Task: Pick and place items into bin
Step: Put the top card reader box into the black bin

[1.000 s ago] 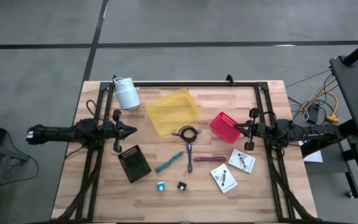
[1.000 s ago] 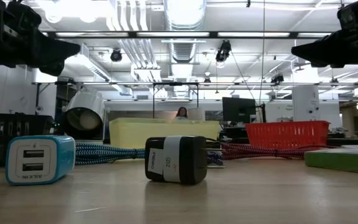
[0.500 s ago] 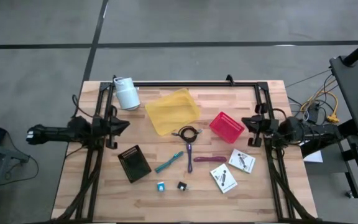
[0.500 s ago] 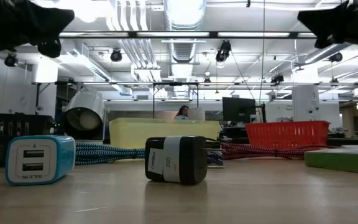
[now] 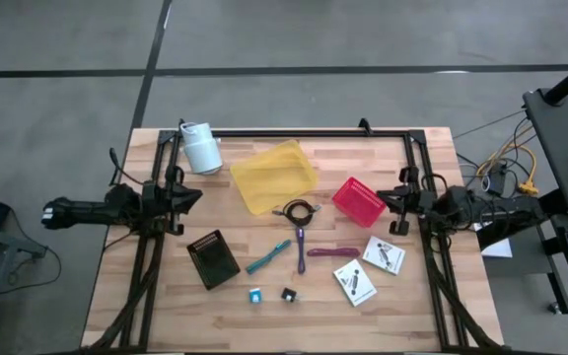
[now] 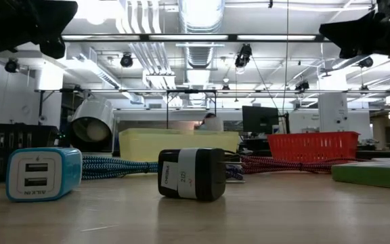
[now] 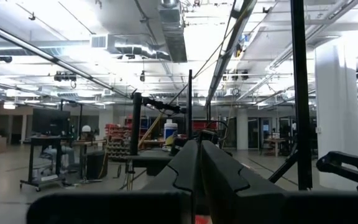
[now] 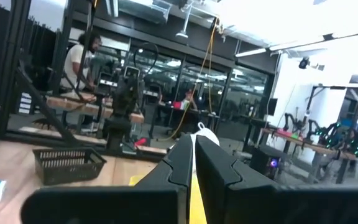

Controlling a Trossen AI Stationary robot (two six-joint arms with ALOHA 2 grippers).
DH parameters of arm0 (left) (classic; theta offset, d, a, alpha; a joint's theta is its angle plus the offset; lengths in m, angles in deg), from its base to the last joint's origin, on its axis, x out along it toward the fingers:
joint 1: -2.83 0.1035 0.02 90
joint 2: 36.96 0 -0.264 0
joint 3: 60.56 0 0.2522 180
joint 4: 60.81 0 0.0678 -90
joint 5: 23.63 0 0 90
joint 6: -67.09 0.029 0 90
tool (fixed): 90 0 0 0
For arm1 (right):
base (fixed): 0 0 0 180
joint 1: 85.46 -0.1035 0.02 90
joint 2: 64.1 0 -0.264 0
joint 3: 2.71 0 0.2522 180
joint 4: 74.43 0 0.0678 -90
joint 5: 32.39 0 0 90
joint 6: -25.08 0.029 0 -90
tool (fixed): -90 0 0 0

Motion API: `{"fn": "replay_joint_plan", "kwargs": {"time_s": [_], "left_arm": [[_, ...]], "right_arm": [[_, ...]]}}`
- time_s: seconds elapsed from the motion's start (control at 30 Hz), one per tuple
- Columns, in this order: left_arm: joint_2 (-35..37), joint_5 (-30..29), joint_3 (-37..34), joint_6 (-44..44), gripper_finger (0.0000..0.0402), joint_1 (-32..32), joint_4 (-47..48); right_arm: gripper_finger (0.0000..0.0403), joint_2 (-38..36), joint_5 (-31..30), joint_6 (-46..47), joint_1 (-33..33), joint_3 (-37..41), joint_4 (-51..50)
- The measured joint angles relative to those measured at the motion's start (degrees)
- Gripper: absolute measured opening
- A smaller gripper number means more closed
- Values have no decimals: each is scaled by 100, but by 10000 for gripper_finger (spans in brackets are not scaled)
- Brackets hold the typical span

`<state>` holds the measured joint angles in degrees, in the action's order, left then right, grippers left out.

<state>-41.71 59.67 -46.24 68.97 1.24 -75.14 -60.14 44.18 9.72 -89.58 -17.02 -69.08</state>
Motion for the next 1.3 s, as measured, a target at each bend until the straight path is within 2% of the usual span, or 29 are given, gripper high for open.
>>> {"fn": "replay_joint_plan", "kwargs": {"time_s": [0.17, 0.3, 0.47, 0.57, 0.7, 0.83, 0.93, 1.2, 1.3], "left_arm": [[-88, -17, 0, 304, 6, -1, -6], [-113, -251, 0, 854, 6, -1, -194], [-269, -459, 20, 904, 13, 1, -189], [-457, -454, 115, 906, 42, 0, -186], [-782, -419, 291, 906, 109, 1, -197], [-1056, -241, 305, 901, 169, -1, -703], [-1209, -229, 273, 899, 193, 1, -982], [-1495, -227, 271, 893, 203, 1, -1049], [-1541, -222, 271, 830, 203, 1, -1051]], "right_arm": [[9, 109, -22, -436, 2, 0, 18], [9, 149, -31, -658, 4, 1, 481], [26, 252, 22, -772, 4, 0, 1079], [59, 415, 24, -736, 4, 2, 1184], [114, 694, 80, -734, 0, 2, 1316], [156, 991, 470, -563, 0, -160, 1545], [169, 1242, 703, -109, 0, -449, 1585], [173, 2146, 1924, 339, 0, -1219, 1372], [171, 2473, 2121, 760, -14, -1453, 1374]]}}
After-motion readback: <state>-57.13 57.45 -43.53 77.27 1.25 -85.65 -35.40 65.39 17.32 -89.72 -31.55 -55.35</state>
